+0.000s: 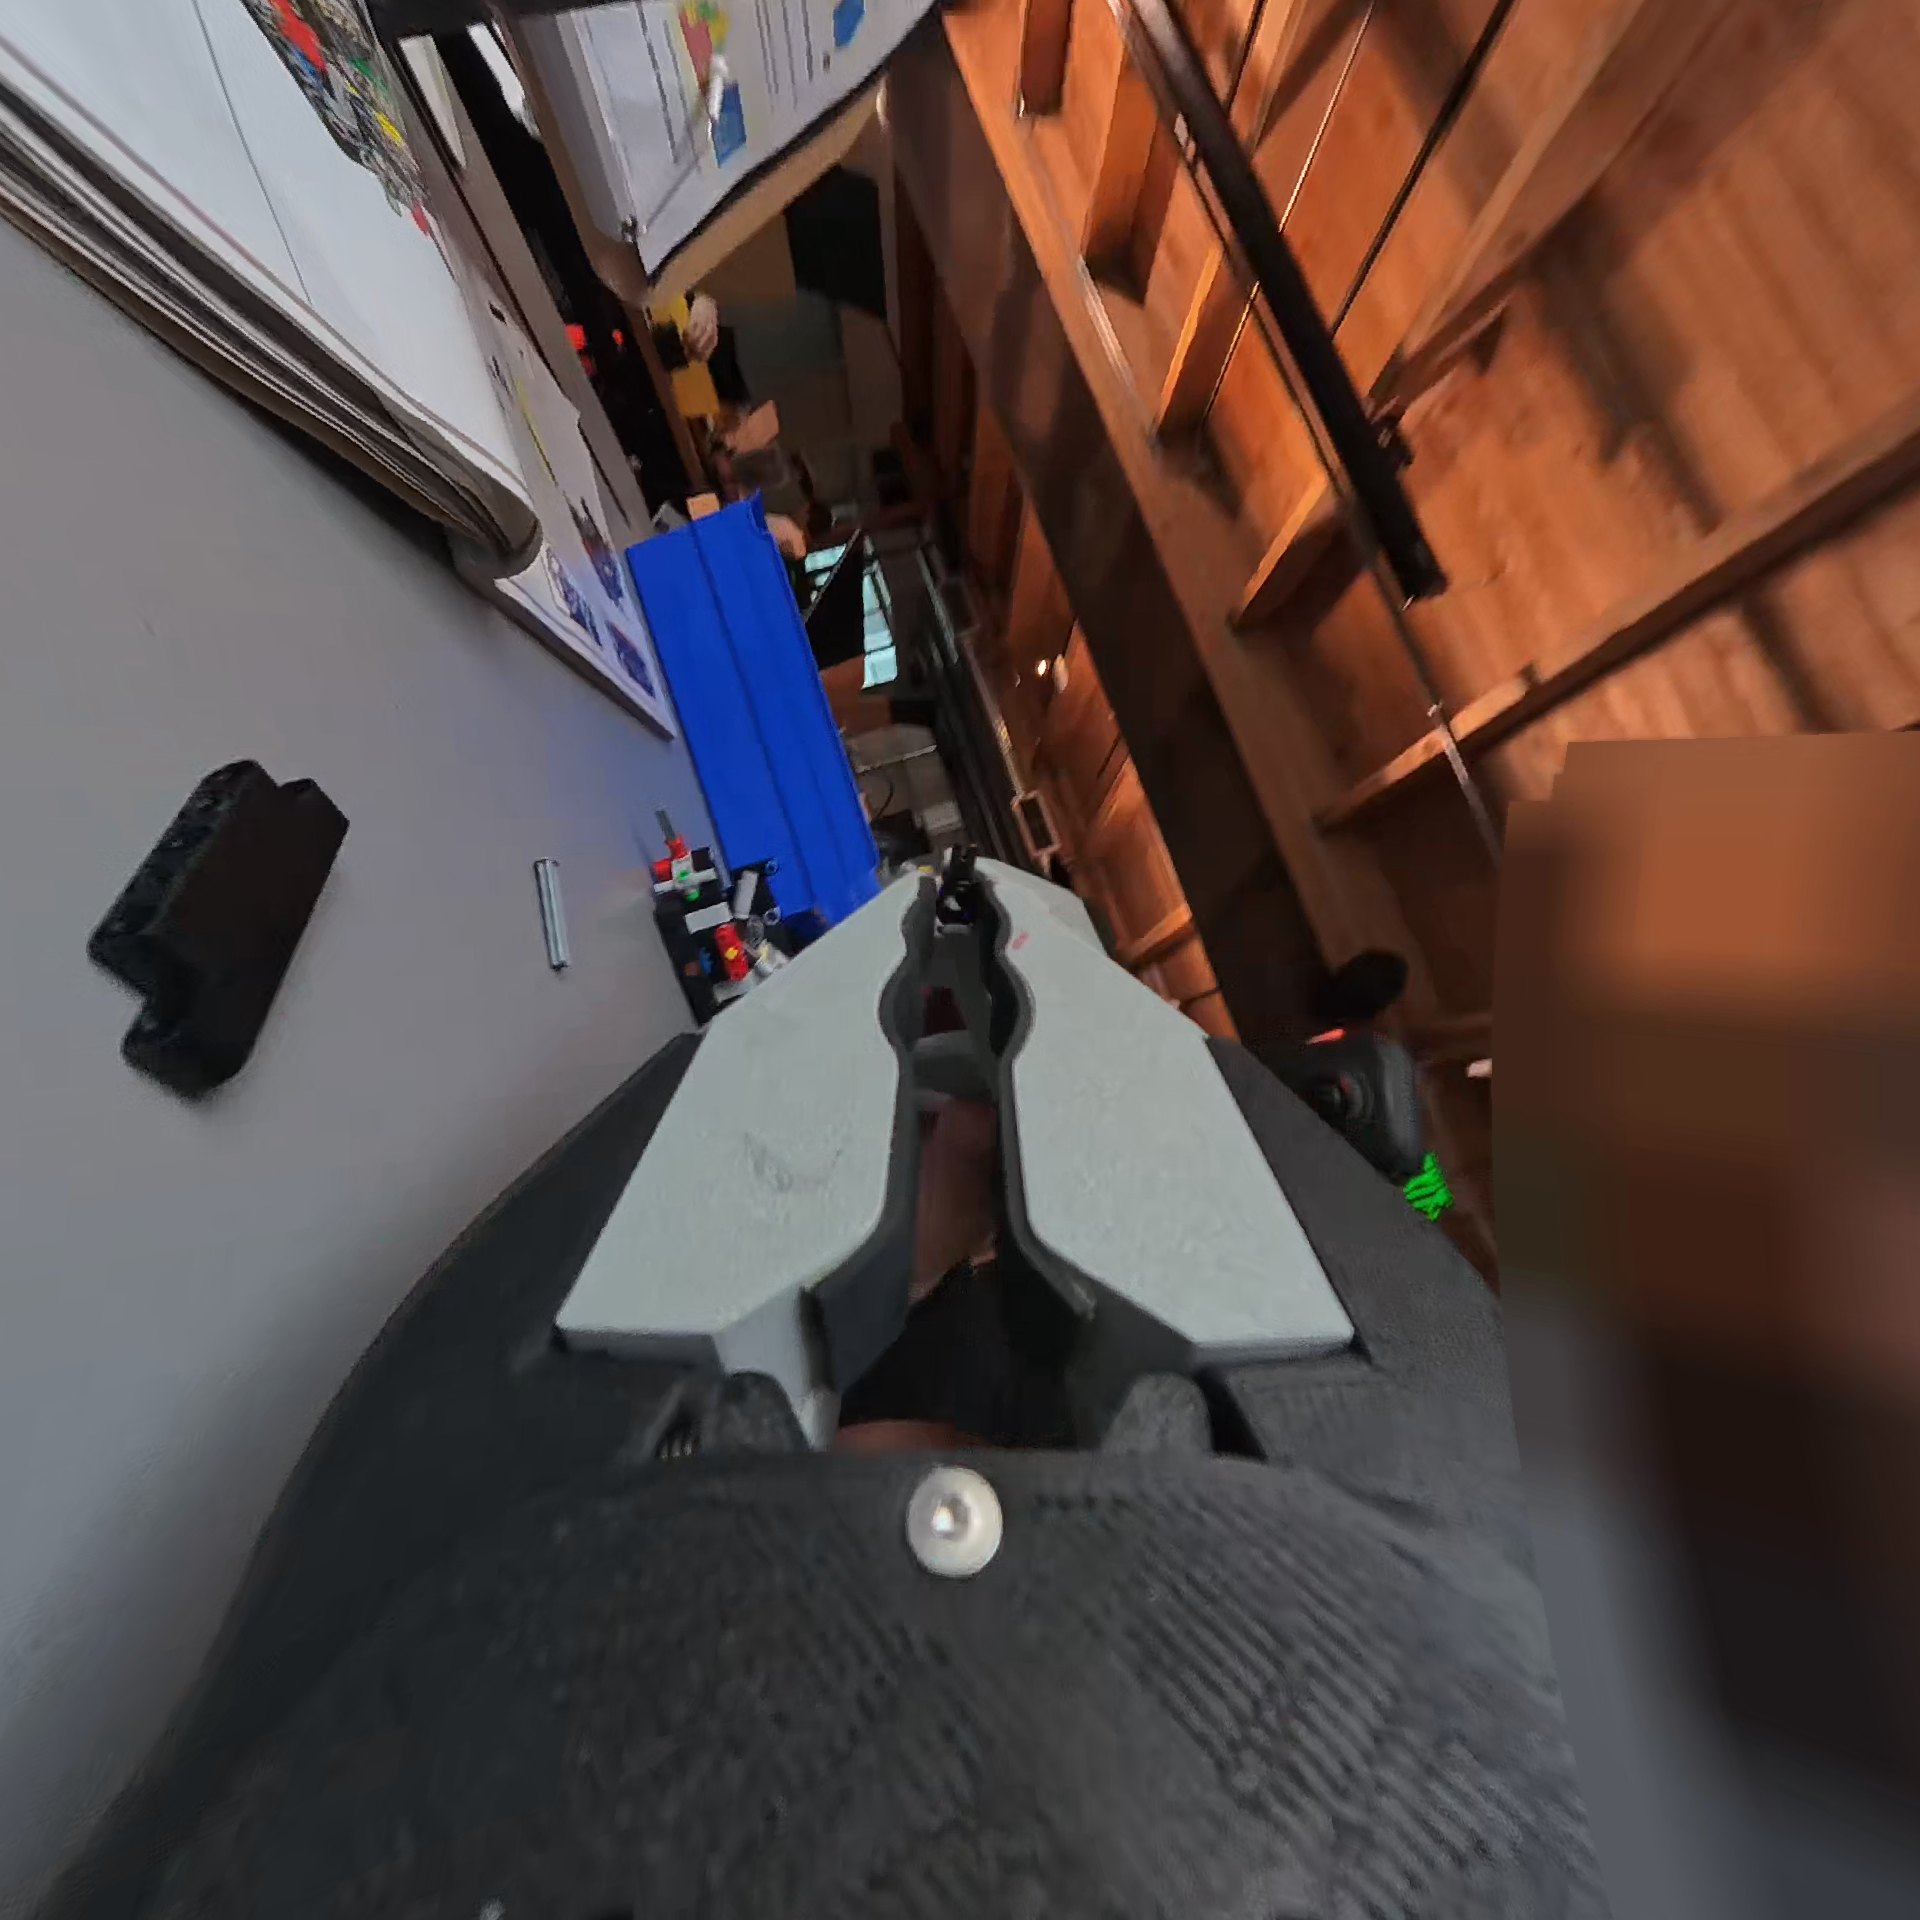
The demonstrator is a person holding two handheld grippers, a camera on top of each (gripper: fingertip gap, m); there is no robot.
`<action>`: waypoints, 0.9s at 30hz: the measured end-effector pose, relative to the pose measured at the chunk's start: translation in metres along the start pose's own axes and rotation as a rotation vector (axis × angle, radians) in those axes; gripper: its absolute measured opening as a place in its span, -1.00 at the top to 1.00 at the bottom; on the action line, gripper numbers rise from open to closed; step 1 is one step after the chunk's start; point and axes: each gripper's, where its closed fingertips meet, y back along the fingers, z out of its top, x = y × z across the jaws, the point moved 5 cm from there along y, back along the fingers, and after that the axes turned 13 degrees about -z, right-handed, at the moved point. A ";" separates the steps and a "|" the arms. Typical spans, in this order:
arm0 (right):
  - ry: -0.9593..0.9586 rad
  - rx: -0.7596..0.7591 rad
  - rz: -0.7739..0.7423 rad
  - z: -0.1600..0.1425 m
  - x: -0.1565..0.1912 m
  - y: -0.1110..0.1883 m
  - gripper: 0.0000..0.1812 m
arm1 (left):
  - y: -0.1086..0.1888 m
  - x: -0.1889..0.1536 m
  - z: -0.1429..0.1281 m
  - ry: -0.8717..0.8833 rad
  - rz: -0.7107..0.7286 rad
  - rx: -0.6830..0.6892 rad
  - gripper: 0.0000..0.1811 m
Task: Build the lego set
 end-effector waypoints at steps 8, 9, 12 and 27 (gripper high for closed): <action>-0.089 0.013 0.134 -0.005 0.000 -0.005 0.91 | 0.006 0.005 -0.002 0.181 -0.022 -0.056 0.94; -0.084 0.034 0.117 -0.006 0.000 -0.007 0.86 | 0.005 0.006 -0.002 0.205 -0.026 -0.104 0.94; 0.030 0.044 0.006 -0.006 0.001 -0.007 0.89 | 0.006 0.009 -0.002 0.224 -0.028 -0.206 0.94; 0.043 0.013 -0.058 0.000 0.003 -0.005 0.95 | 0.002 0.002 -0.007 0.245 -0.035 -0.384 0.94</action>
